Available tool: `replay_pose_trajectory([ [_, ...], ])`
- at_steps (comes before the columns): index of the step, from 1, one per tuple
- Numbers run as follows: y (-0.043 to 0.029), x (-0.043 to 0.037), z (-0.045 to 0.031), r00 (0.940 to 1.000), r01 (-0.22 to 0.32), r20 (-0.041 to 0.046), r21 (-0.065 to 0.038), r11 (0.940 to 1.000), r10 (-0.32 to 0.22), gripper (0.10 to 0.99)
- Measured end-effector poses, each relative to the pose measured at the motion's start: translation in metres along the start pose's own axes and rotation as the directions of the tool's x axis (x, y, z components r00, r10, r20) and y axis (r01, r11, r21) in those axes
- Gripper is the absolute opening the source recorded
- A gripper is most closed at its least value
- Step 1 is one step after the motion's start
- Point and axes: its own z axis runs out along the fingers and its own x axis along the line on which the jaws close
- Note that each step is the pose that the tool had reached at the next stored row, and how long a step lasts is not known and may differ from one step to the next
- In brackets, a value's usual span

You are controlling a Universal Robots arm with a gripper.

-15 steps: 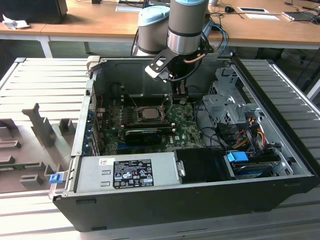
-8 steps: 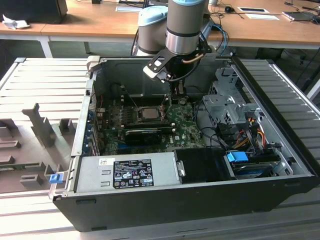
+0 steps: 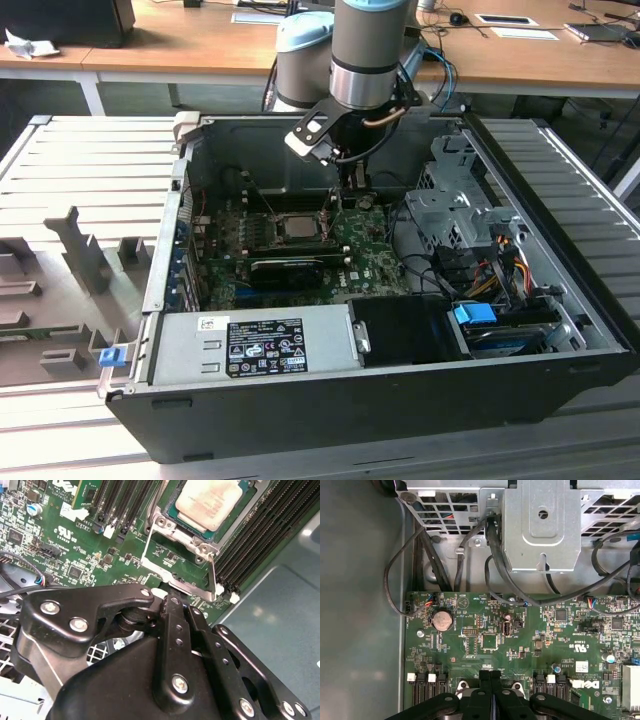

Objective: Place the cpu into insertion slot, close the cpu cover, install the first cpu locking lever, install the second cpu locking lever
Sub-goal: 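Close the cpu cover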

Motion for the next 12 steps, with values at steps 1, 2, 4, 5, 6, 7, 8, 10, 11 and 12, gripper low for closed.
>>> replay_pose_trajectory([
  [1, 0.0000, 0.0000, 0.0000, 1.0000, 0.000, 0.0000, 0.000, 1.0000, 0.000, 0.106],
  [2, -0.0005, 0.0000, 0.0000, 1.0000, 0.000, 0.0000, 0.000, 1.0000, 0.000, 0.106],
  [4, -0.0011, 0.0000, 0.0000, 1.0000, 0.000, -0.0001, 0.000, 1.0000, 0.000, 0.106],
  [5, -0.0012, 0.0000, 0.0000, 1.0000, 0.000, 0.0000, 0.000, 1.0000, 0.000, 0.106],
  [6, -0.0013, 0.0000, 0.0000, 1.0000, 0.000, 0.0000, 0.000, 1.0000, 0.000, 0.106],
  [7, -0.0014, 0.0000, -0.0001, 1.0000, 0.000, 0.0000, 0.000, 1.0000, 0.000, 0.106],
  [8, -0.0015, 0.0000, 0.0000, 1.0000, 0.000, -0.0001, 0.000, 1.0000, 0.000, 0.106],
  [10, -0.0021, 0.0000, 0.0000, 1.0000, 0.000, -0.0001, 0.000, 1.0000, 0.000, 0.106],
  [11, -0.0023, 0.0000, -0.0001, 1.0000, 0.000, 0.0000, 0.000, 1.0000, 0.000, 0.106],
  [12, -0.0025, 0.0000, -0.0001, 1.0000, 0.000, 0.0000, 0.000, 1.0000, 0.000, 0.106],
])
